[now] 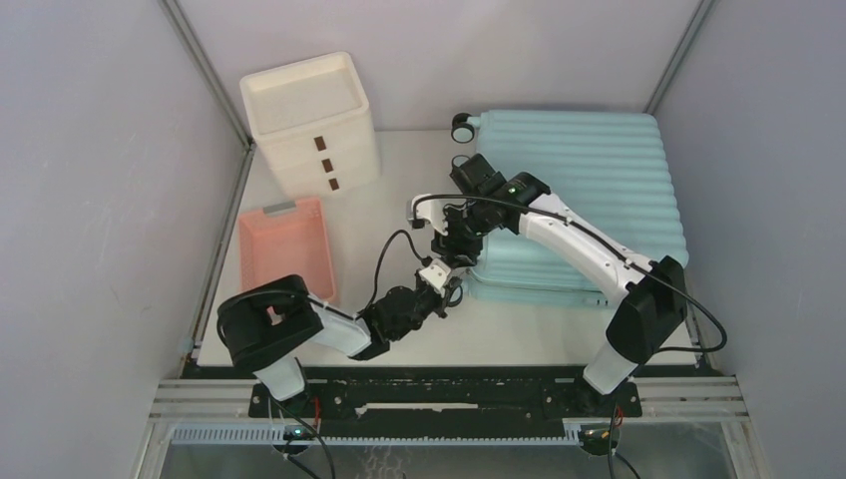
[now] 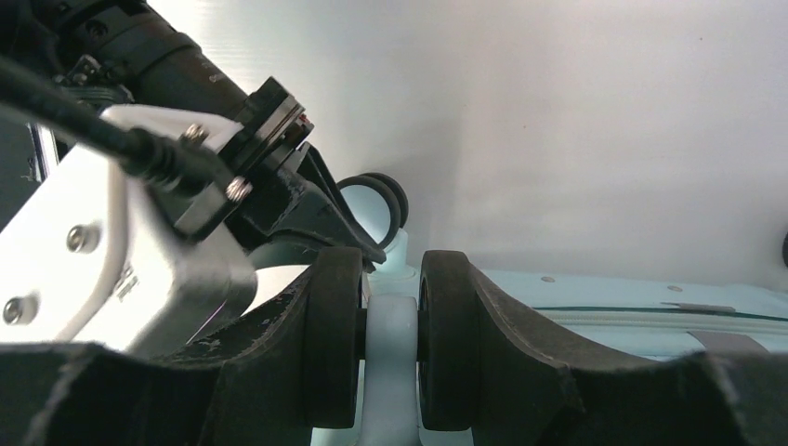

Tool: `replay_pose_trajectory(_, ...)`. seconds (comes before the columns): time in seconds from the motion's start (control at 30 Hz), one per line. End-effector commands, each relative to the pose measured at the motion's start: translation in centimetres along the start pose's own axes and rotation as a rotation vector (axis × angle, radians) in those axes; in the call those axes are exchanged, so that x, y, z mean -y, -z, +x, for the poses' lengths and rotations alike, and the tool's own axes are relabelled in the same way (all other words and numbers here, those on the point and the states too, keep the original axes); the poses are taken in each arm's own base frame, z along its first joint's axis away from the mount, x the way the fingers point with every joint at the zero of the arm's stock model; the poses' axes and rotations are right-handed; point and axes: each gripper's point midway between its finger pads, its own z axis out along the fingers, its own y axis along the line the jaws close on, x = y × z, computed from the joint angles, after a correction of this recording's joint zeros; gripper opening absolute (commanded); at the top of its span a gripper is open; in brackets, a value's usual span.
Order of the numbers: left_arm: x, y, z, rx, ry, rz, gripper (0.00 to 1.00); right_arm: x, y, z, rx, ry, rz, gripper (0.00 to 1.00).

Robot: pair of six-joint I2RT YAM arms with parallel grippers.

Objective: Open, take out, and arrange the luggage

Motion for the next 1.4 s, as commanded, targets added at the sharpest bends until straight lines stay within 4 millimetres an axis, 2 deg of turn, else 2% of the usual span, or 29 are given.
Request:
replay_pose_trajectory(0.0, -3.0, 0.1, -1.6, 0.038, 0.117, -0.1, 0.0, -2.8, 3.3, -2.3, 0.111, 0.02, -0.024, 0.01)
replay_pose_trajectory(0.23, -4.3, -0.5, -2.0, 0.034, 0.167, -0.11, 0.0, -4.3, 3.5, -1.7, 0.106, 0.025, -0.054, 0.0)
replay_pose_trajectory(0.47, -5.7, -1.4, -3.4, 0.062, 0.21, -0.103, 0.0, -5.6, 3.3, -0.4, 0.084, 0.018, -0.085, 0.0)
replay_pose_trajectory(0.87, -7.0, -3.5, -3.1, 0.03, 0.253, -0.095, 0.0, -5.3, 3.6, 0.1, 0.1, -0.034, -0.054, 0.0)
replay_pose_trajectory(1.03, -7.6, -4.5, -3.3, 0.026, 0.259, -0.091, 0.0, -5.3, 3.7, 0.6, 0.112, 0.001, -0.045, 0.0)
replay_pose_trajectory(1.23, -8.4, -6.3, -4.3, 0.028, 0.282, -0.084, 0.0, -6.2, 3.7, 1.2, 0.125, 0.008, -0.071, 0.0)
replay_pose_trajectory(1.37, -8.1, -6.9, -5.0, 0.038, 0.293, -0.044, 0.0, -6.3, 4.1, 1.0, 0.148, 0.028, -0.061, 0.0)
